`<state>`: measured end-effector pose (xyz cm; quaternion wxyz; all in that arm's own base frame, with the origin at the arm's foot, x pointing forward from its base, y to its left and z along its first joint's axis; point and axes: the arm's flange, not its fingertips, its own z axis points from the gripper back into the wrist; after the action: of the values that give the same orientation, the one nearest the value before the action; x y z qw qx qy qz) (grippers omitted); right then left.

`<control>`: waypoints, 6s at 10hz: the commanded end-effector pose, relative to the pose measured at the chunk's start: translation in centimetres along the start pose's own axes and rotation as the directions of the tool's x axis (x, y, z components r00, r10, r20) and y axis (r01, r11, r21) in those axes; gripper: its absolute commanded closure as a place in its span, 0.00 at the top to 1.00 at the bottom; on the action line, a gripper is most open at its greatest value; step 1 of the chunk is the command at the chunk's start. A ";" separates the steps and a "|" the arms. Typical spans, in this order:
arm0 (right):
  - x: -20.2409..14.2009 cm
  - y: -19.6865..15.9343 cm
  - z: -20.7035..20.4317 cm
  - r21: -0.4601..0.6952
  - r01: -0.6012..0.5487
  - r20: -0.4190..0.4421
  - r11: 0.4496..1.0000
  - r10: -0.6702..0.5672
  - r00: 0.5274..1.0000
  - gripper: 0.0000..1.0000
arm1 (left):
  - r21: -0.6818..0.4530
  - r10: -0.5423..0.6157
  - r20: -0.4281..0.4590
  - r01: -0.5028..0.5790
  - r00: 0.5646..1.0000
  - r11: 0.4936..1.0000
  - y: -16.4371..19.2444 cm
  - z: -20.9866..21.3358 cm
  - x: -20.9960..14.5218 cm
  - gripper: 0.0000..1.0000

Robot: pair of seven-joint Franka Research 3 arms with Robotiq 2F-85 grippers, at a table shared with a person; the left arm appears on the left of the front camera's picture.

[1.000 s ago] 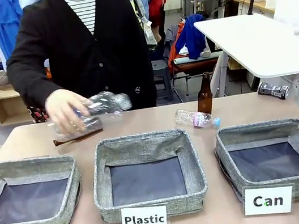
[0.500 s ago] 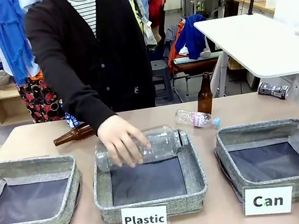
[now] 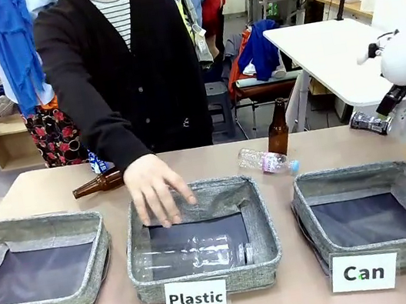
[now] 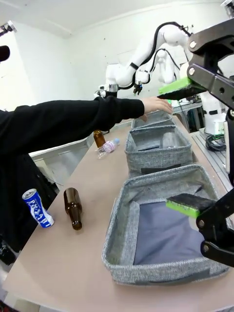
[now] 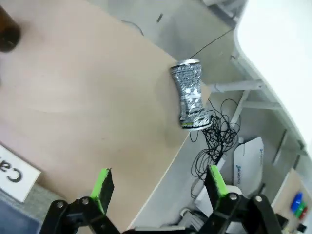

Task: Sort the can waste into the basket.
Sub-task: Pick up the can waste from the table and place it in the right Fabric basket.

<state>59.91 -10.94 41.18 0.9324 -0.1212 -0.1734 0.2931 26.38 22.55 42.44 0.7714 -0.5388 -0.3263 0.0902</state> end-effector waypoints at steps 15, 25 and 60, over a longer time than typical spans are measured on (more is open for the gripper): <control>6.2 -10.8 -16.5 0.313 -0.068 -0.166 0.947 0.125 0.978 0.58 | -0.021 -0.022 0.015 0.022 1.000 1.000 -0.1 0.0 0.2 1.00; 6.2 -5.0 -3.5 0.260 0.012 -0.203 0.966 0.042 0.978 0.18 | -0.021 -0.022 0.015 0.022 1.000 1.000 -0.1 0.0 0.2 1.00; -7.5 3.5 6.6 0.977 0.100 0.039 0.187 -0.625 0.780 1.00 | -0.021 -0.022 0.015 0.022 1.000 1.000 -0.1 0.0 0.2 1.00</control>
<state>49.84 -11.63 43.79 0.7942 0.5693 -0.1881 0.0986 26.40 22.63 42.43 0.7710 -0.5396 -0.3261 0.0897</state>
